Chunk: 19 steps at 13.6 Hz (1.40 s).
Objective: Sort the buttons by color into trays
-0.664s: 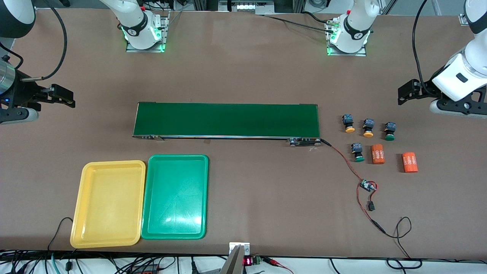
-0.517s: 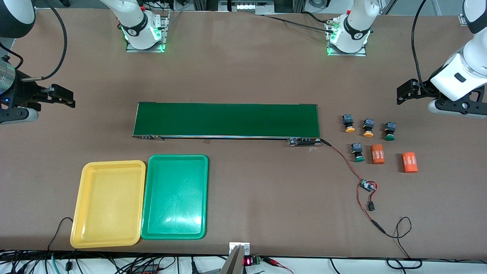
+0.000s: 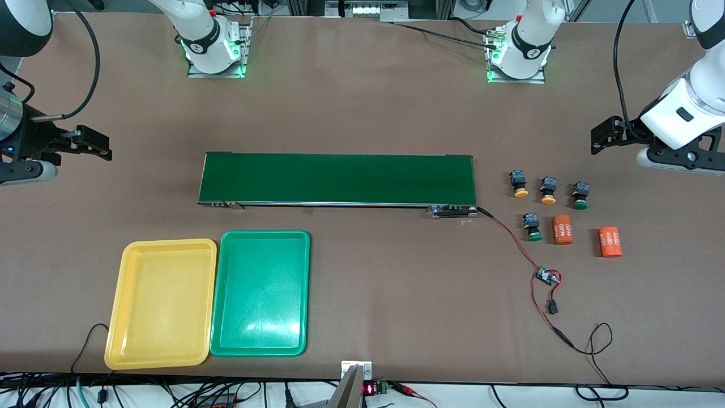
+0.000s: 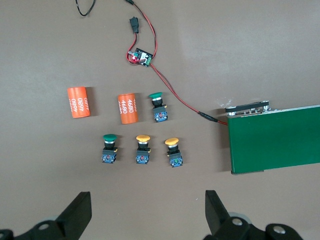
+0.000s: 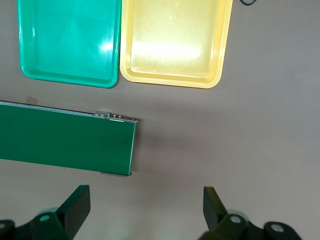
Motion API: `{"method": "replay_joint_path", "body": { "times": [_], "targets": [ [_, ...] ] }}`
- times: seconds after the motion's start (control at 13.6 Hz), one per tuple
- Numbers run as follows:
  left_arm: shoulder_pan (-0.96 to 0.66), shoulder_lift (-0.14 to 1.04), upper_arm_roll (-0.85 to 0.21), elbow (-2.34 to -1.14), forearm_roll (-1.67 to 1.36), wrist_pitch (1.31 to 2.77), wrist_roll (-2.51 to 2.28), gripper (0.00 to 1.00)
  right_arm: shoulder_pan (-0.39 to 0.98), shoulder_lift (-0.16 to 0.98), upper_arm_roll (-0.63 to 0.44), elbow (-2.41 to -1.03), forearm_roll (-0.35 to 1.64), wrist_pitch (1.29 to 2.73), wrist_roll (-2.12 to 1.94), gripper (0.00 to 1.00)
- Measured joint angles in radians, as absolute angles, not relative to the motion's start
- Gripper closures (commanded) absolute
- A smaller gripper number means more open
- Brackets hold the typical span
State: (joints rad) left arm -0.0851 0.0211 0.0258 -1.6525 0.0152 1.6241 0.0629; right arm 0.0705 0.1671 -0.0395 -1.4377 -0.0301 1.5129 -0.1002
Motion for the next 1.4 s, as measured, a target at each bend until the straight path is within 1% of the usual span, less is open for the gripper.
{"method": "replay_joint_path", "body": {
  "times": [0.22,0.52,0.81,0.89,1.18,1.4],
  "targets": [
    [-0.085,0.034,0.026,-1.654,0.015,1.583,0.063,0.00,0.070,0.171,-0.039,-1.438,-0.030,1.513,-0.100,0.00],
    [-0.083,0.097,0.029,-1.654,0.015,1.553,0.063,0.00,0.071,0.176,-0.039,-1.438,-0.030,1.513,-0.100,0.00],
    [-0.043,0.221,0.041,-1.636,0.023,1.574,0.071,0.00,0.075,0.176,-0.039,-1.437,-0.030,1.513,-0.100,0.00],
    [-0.030,0.262,0.042,-1.632,0.035,1.618,0.076,0.00,0.076,0.177,-0.039,-1.437,-0.030,1.513,-0.100,0.00],
    [-0.005,0.427,0.042,-1.645,0.061,1.870,0.125,0.00,0.073,0.207,-0.039,-1.438,-0.030,1.509,-0.100,0.00],
    [0.028,0.479,0.043,-1.736,0.062,2.127,0.196,0.00,0.059,0.245,-0.041,-1.438,-0.030,1.505,-0.102,0.00]
  ]
}}
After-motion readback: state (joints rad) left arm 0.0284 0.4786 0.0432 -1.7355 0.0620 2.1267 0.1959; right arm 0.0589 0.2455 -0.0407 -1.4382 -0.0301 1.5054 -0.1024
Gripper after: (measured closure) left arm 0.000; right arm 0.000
